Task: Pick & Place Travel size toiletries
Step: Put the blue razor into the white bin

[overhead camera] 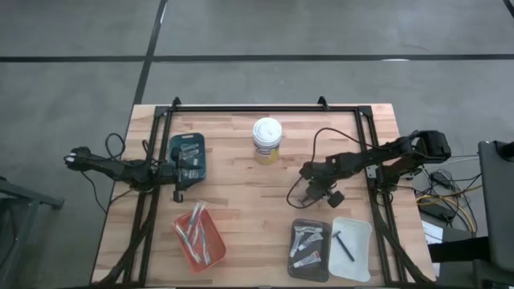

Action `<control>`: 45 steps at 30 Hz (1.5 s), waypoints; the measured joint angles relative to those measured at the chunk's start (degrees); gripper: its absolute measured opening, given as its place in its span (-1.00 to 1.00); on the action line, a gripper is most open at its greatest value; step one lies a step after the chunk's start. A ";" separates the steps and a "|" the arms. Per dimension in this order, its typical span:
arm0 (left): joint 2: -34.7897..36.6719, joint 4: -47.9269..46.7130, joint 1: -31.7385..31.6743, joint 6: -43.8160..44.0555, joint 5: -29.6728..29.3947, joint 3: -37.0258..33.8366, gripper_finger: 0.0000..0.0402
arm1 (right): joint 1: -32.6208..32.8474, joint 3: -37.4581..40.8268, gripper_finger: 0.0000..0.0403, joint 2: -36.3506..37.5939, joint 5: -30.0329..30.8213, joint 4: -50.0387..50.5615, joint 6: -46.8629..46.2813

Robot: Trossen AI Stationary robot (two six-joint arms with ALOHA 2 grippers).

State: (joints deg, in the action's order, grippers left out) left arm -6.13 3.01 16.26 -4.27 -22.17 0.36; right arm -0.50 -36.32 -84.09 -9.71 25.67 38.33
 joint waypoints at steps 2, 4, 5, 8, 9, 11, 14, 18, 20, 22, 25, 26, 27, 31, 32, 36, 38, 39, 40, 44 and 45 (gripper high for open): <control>0.00 0.00 -0.01 -0.01 0.01 0.00 -0.10 | -0.42 0.12 -0.91 1.24 -1.07 0.89 -0.85; 0.00 0.00 -0.01 -0.01 0.02 0.00 -0.10 | -0.89 0.14 -0.90 3.04 -1.81 1.12 -2.14; 0.00 0.00 -0.01 0.01 -0.01 0.00 -0.10 | -1.22 0.14 -0.89 4.09 -1.90 1.37 -2.50; 0.00 0.00 -0.01 -0.01 0.00 0.00 -0.09 | -2.34 0.14 -0.88 7.79 -1.98 2.32 -3.73; 0.00 0.00 -0.01 -0.01 0.00 0.00 -0.09 | -2.70 0.13 -0.88 9.29 -1.98 2.68 -4.33; -0.01 0.00 -0.01 0.00 0.02 0.00 -0.09 | -3.24 0.11 -0.88 12.66 -1.99 2.94 -6.13; 0.00 0.00 -0.01 -0.01 0.02 0.00 -0.10 | -3.31 0.11 -0.88 18.06 -2.17 3.07 -9.01; -0.02 0.00 -0.01 -0.01 0.02 0.00 -0.09 | -2.51 0.09 -0.88 24.98 -2.38 3.19 -13.24; -0.02 0.01 -0.01 0.02 -0.01 0.00 -0.10 | -1.92 0.09 -0.88 27.99 -2.58 3.09 -14.29; -0.02 0.00 -0.01 -0.01 0.00 0.00 -0.10 | -1.23 0.07 -0.88 30.36 -2.83 2.23 -14.48; -0.02 0.00 -0.01 -0.01 0.01 0.00 -0.10 | 0.24 0.04 -0.88 32.59 -3.32 -0.75 -17.18; -0.02 0.00 -0.01 0.00 0.01 0.00 -0.10 | 0.75 0.03 -0.88 33.03 -4.09 -1.73 -18.33; -0.02 0.00 -0.01 -0.01 0.00 0.00 -0.10 | 1.41 0.03 -0.88 33.17 -4.98 -2.62 -19.43; 0.00 0.00 -0.01 0.01 0.02 0.00 -0.09 | 5.33 0.01 -0.88 32.79 -5.87 -5.60 -24.75; -0.02 0.00 -0.01 -0.01 -0.01 0.00 -0.09 | 6.49 0.01 -0.88 32.49 -5.93 -5.97 -26.20; -0.02 0.00 0.01 -0.01 0.01 0.00 -0.10 | 12.22 0.01 -0.88 31.65 -5.92 -5.93 -34.51; -0.02 0.00 0.01 -0.01 0.02 0.00 -0.10 | 15.64 0.01 -0.88 31.45 -5.91 -5.98 -38.97; -0.02 0.00 0.01 0.02 0.00 0.00 -0.09 | 17.46 0.01 -0.88 31.43 -5.89 -6.18 -41.04; -0.02 0.00 0.01 0.00 0.01 0.00 -0.10 | 19.26 0.01 -0.88 31.43 -5.71 -6.36 -42.97; -0.02 0.00 0.01 -0.01 -0.01 0.00 -0.10 | 26.16 0.01 -0.88 31.42 -3.08 -6.70 -51.58; -0.02 0.00 0.01 0.00 0.00 0.00 -0.10 | 27.89 0.01 -0.88 31.41 -2.15 -6.64 -53.59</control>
State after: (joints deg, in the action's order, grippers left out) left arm -6.15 3.01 16.27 -4.27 -22.17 0.36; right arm 27.38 -36.32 -52.69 -11.85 19.03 -15.25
